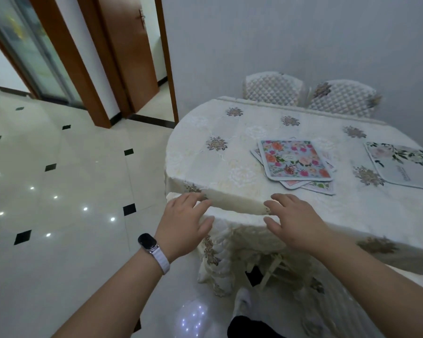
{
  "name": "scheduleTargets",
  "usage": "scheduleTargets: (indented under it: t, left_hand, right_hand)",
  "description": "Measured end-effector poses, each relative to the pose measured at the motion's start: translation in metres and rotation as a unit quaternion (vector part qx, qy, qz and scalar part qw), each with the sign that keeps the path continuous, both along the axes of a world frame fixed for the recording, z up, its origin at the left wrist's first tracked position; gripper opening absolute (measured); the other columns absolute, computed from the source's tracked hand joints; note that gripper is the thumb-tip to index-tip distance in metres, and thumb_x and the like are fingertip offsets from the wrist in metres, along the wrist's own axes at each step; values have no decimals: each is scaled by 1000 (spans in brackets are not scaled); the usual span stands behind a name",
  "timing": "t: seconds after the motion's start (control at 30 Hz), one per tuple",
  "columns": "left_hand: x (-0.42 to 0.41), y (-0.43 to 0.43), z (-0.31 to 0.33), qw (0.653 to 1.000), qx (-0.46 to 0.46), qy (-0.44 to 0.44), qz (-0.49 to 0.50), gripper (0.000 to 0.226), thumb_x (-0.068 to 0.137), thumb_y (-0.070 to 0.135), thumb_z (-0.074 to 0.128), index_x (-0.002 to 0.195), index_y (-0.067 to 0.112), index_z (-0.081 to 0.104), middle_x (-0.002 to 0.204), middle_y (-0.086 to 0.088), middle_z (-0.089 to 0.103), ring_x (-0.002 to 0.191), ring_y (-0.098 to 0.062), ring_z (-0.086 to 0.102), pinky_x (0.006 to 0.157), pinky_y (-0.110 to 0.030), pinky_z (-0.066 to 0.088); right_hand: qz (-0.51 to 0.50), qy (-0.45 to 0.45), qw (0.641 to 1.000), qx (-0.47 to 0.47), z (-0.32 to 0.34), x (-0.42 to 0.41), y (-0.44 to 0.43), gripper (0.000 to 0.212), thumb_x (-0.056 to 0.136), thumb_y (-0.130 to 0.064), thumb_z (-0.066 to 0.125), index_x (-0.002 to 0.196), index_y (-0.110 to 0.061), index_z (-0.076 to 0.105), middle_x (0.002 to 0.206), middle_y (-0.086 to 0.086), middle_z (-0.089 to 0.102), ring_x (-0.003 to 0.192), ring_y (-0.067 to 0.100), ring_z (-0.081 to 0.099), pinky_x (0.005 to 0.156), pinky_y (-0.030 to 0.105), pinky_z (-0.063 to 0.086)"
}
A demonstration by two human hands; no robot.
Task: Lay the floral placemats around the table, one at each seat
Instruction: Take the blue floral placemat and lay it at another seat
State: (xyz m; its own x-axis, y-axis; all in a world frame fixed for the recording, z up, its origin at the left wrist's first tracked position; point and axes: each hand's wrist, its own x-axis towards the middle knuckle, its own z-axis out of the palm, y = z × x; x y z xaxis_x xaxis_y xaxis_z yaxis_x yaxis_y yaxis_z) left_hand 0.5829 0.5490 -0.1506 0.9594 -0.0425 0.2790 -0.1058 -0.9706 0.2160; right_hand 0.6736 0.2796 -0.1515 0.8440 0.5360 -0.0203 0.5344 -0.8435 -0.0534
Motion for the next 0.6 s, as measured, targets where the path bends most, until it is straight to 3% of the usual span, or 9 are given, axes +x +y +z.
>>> scheduleTargets:
  t: [0.1, 0.3, 0.6]
  left_hand:
    - [31, 1, -1, 1000, 9, 7, -9, 40, 89, 43, 45, 117, 22, 65, 125, -2, 62, 116, -26, 55, 94, -42, 42]
    - [115, 3, -14, 998, 36, 40, -30, 34, 87, 39, 57, 118, 26, 63, 128, -1, 61, 119, -23, 53, 96, -42, 41]
    - [234, -37, -33, 989, 56, 95, -99, 41, 89, 45, 51, 124, 25, 61, 133, -2, 58, 124, -25, 51, 99, -44, 40]
  right_hand:
    - [1, 3, 1000, 4, -10, 31, 0, 49, 95, -47, 41, 139, -27, 48, 147, -1, 45, 132, 21, 41, 103, 38, 39]
    - [-18, 15, 1000, 14, -25, 104, -1, 50, 96, -50, 41, 138, -25, 49, 146, 1, 47, 132, 23, 42, 105, 40, 37]
    - [-90, 63, 994, 20, -47, 189, -51, 53, 96, -51, 38, 141, -25, 46, 150, -1, 43, 135, 21, 37, 109, 40, 33]
